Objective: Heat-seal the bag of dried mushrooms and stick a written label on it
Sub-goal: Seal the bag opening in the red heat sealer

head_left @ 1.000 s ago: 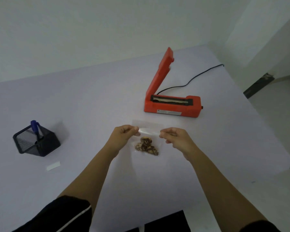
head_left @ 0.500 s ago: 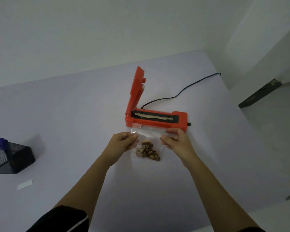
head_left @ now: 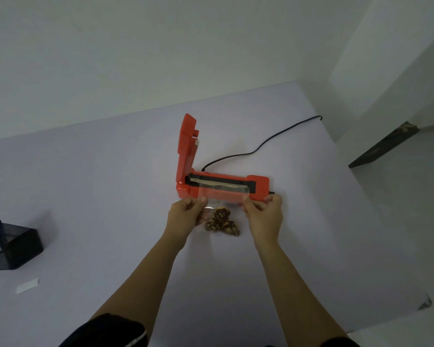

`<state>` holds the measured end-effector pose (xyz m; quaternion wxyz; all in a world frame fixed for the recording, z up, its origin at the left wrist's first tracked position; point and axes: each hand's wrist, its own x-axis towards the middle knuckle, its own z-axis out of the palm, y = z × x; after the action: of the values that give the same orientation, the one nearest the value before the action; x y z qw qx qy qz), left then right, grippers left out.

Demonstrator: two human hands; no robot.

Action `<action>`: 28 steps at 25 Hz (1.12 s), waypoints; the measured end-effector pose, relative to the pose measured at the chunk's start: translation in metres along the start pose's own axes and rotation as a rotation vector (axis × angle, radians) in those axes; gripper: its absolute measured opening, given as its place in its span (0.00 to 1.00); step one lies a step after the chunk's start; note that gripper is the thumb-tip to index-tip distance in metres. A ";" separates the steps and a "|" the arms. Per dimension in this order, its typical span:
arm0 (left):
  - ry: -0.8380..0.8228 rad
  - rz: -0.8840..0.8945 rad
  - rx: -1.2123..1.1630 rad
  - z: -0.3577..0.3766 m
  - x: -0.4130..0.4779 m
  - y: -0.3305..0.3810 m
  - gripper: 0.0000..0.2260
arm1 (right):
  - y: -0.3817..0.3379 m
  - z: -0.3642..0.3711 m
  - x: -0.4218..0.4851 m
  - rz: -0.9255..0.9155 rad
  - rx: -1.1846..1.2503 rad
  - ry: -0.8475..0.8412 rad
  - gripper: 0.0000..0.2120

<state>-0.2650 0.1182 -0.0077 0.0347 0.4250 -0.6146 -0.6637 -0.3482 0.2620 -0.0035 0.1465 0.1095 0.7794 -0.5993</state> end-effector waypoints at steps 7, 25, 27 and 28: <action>0.086 -0.030 0.021 -0.002 0.003 0.003 0.10 | -0.004 0.008 0.005 -0.045 -0.108 0.053 0.18; 0.092 -0.084 0.120 -0.004 0.014 0.017 0.08 | -0.076 -0.009 0.026 -0.510 -0.143 0.058 0.05; 0.099 -0.069 0.133 -0.003 0.014 0.020 0.07 | -0.118 -0.007 0.027 -0.733 -0.096 0.021 0.03; 0.107 -0.065 0.141 -0.002 0.014 0.022 0.06 | -0.138 -0.006 0.026 -0.850 -0.103 -0.020 0.04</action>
<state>-0.2827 0.1032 0.0036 0.0157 0.4809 -0.6430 -0.5959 -0.4212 0.2319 0.1128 -0.1007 -0.2350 0.7826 -0.5676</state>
